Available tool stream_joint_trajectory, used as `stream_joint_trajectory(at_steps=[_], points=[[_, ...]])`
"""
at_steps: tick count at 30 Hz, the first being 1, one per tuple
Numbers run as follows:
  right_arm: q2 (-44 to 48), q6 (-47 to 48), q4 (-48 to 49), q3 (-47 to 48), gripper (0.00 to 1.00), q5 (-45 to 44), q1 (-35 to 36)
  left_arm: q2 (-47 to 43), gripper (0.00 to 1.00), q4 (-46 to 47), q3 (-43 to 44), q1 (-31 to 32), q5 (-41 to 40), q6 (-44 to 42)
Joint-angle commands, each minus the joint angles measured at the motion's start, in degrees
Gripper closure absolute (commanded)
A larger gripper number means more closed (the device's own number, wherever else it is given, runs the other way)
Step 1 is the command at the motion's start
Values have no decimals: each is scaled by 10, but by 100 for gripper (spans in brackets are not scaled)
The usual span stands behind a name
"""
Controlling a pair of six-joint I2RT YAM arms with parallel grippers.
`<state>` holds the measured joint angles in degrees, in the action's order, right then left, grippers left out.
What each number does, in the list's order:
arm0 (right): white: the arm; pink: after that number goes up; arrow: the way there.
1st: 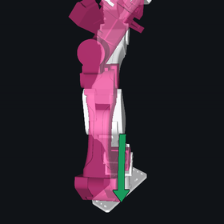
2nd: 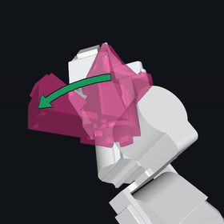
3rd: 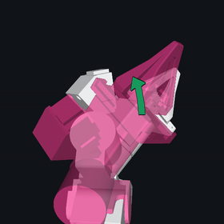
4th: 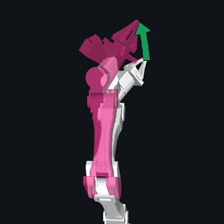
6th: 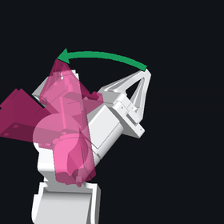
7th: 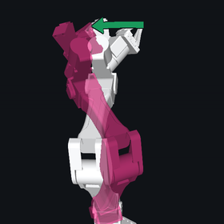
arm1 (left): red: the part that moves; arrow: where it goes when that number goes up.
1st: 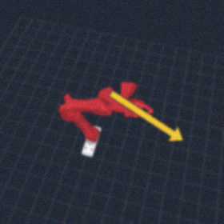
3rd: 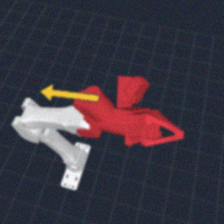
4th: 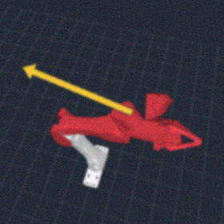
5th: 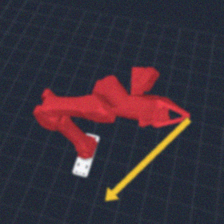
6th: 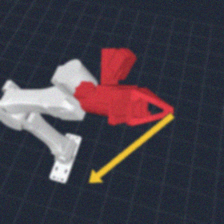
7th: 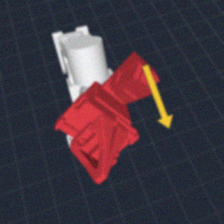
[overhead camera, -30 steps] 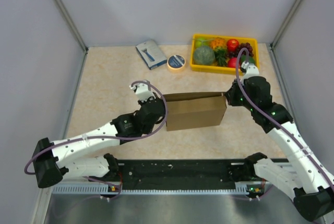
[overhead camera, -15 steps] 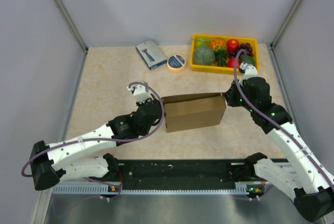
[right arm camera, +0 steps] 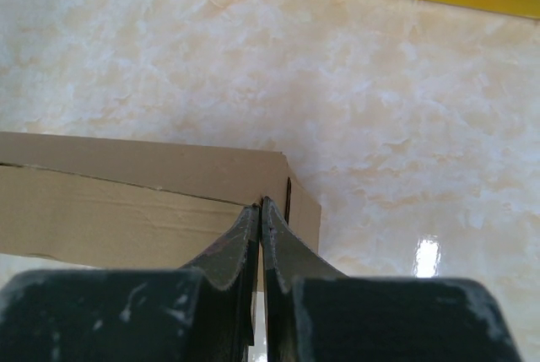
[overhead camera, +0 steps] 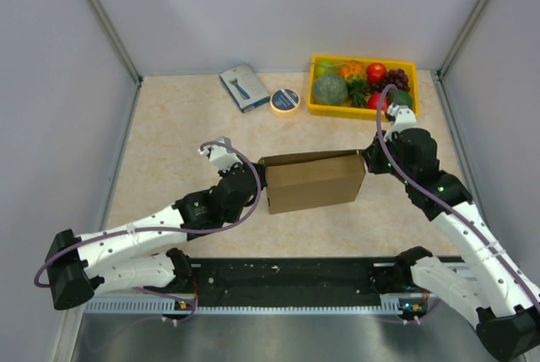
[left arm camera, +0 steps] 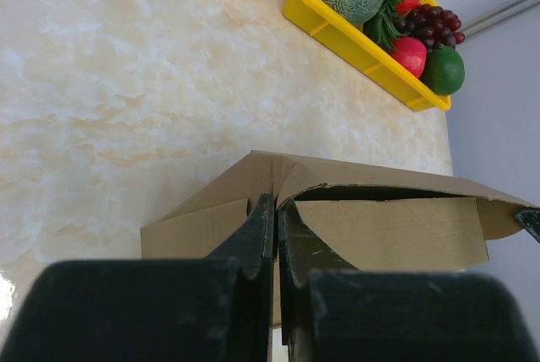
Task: Fold the paper box
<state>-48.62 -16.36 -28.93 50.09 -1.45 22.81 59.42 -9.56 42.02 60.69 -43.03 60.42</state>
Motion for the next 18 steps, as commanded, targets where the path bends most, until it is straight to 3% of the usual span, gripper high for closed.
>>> stream_joint_trajectory(at_steps=[1, 5, 12, 18], points=[[14, 28, -40, -40, 100, 35, 15, 7, 100, -177, -37, 9, 78, 21], [25, 25, -29, -54, 100, 63, 15, -45, 100, -165, -42, 9, 72, -29], [22, 20, -25, -46, 100, 64, 15, -77, 100, -104, -72, 9, 162, -162], [17, 13, -22, -49, 100, 61, 15, -47, 100, -115, -63, 8, 168, -138]])
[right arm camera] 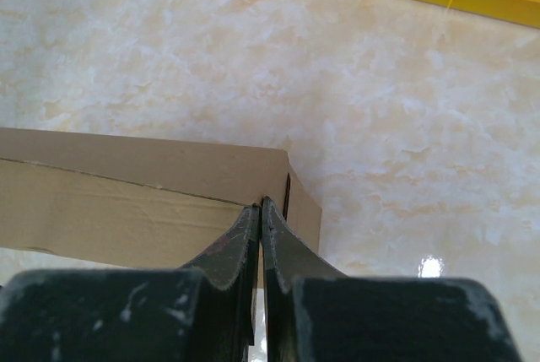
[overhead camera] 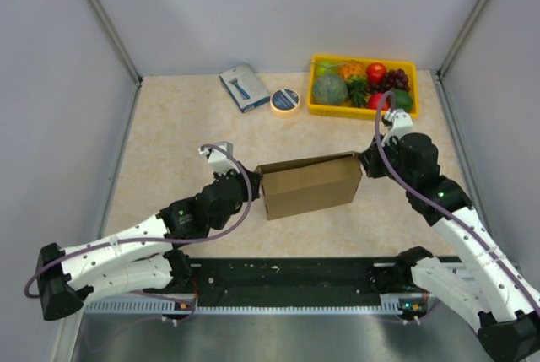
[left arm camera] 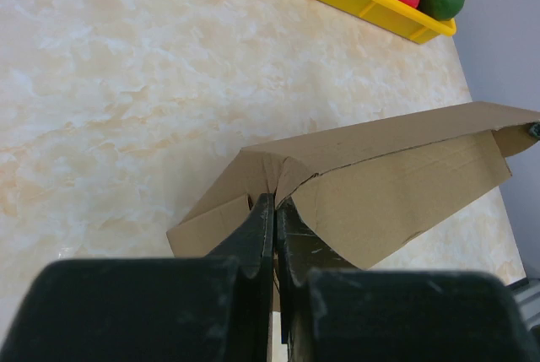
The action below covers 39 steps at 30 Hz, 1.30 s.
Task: Fold the paper box
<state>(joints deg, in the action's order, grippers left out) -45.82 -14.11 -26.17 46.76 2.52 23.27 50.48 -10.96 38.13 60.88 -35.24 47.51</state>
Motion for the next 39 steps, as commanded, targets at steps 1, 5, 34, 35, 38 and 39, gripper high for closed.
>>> stream_joint_trajectory(at_steps=[1, 5, 34, 35, 38, 39], points=[[-8, -12, -49, -18, 100, 17, 10, 61, 100, -93, -21, 7, 94, 1], [0, -12, -42, -35, 100, 8, 10, 107, 100, -79, -36, 8, 87, 44], [-24, -127, -294, 236, 46, -14, 12, 65, 100, -69, -75, 8, 63, 43], [-37, -139, -295, 274, 44, -15, 12, 64, 100, -69, -74, 8, 62, 44], [-78, -222, -204, 273, 39, 48, 12, 63, 100, -69, -72, 7, 61, 45], [-93, -299, -135, 266, 40, 105, 12, 66, 100, -67, -72, 8, 60, 45]])
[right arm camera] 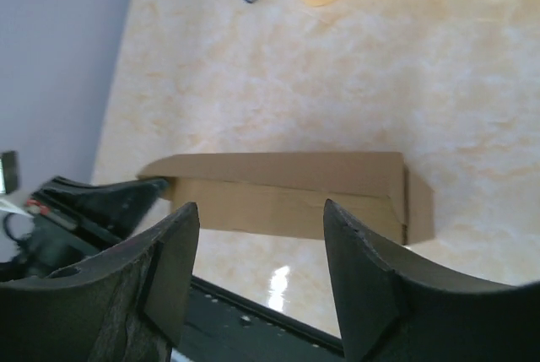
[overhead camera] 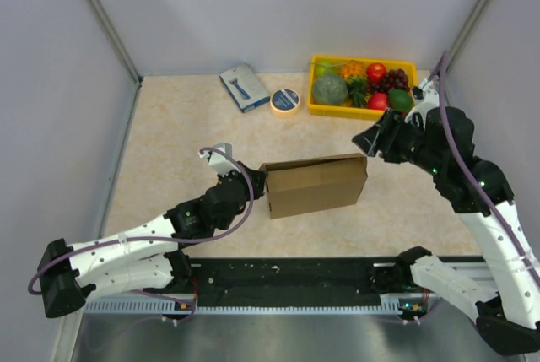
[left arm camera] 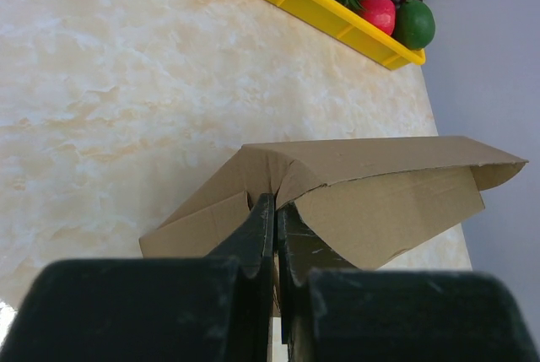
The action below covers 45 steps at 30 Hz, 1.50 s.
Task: Fold the paper box
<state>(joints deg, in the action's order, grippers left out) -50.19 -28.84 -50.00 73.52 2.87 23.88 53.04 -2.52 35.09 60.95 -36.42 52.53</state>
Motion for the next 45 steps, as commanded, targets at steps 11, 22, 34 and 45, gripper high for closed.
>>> stream_joint_trajectory(at_steps=[11, 22, 34, 45], points=[[-282, -417, 332, -6, 65, 100, 150, 35, 94, -154, -35, 8, 79, -19], [-235, -394, 402, -145, 69, 106, 166, -212, 13, -159, -90, 7, 111, -152], [-249, -380, 418, -138, 69, 131, 166, -294, 2, 183, -261, 7, 220, -418], [-250, -366, 411, -135, 73, 156, 166, -67, 1, 407, -244, -85, 380, -474]])
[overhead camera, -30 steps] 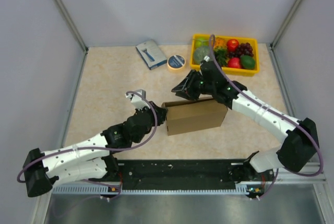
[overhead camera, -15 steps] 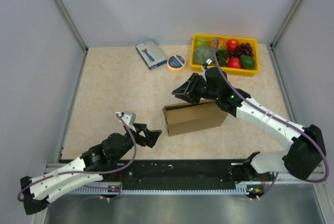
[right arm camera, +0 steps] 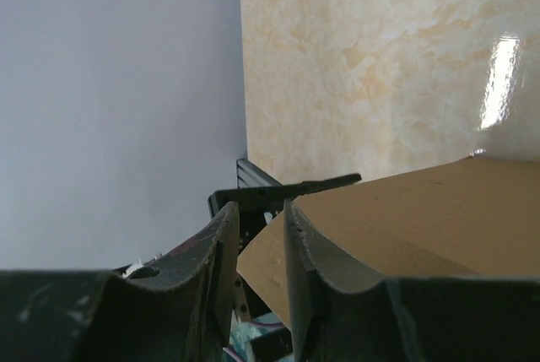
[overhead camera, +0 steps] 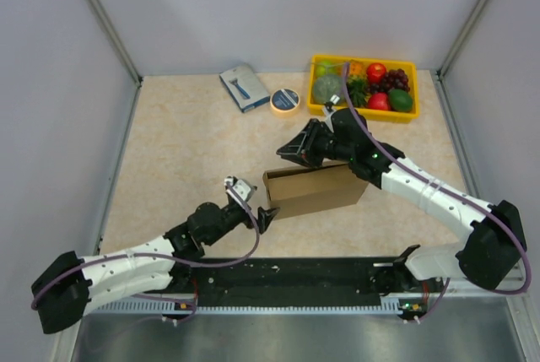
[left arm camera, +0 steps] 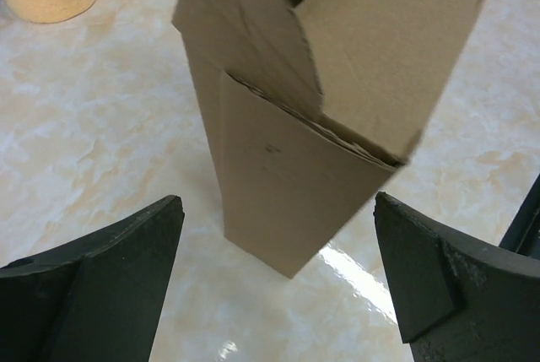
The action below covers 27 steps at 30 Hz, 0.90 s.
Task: Fold the paper box
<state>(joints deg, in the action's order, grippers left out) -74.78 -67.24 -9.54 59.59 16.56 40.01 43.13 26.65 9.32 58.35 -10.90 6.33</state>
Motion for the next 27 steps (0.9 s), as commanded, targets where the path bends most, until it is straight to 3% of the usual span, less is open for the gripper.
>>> stream_joint_trajectory(at_steps=[1, 2, 5, 14, 19, 21, 22, 27], points=[[-5, 21, 5, 6, 73, 23, 5, 40, 1, 128, 15, -96, 153, 0], [-5, 24, 3, 5, 73, 29, 6, 55, 1, 133, 17, -112, 212, 1], [-5, 26, 3, -2, 73, 30, 6, 86, 1, 174, 26, -149, 286, 1], [-29, 33, 3, 19, 74, 56, 5, 172, 1, 234, 80, -181, 416, -7], [-38, 34, 4, 22, 75, 67, 6, 209, 2, 262, 87, -191, 426, -20], [-39, 36, 3, 22, 75, 68, 5, 221, 12, 283, 77, -195, 422, -17], [-39, 37, 3, 22, 75, 68, 6, 229, 22, 296, 74, -195, 417, -16], [-37, 103, -13, 23, 74, 87, 5, 224, 25, 299, 56, -195, 383, 0]])
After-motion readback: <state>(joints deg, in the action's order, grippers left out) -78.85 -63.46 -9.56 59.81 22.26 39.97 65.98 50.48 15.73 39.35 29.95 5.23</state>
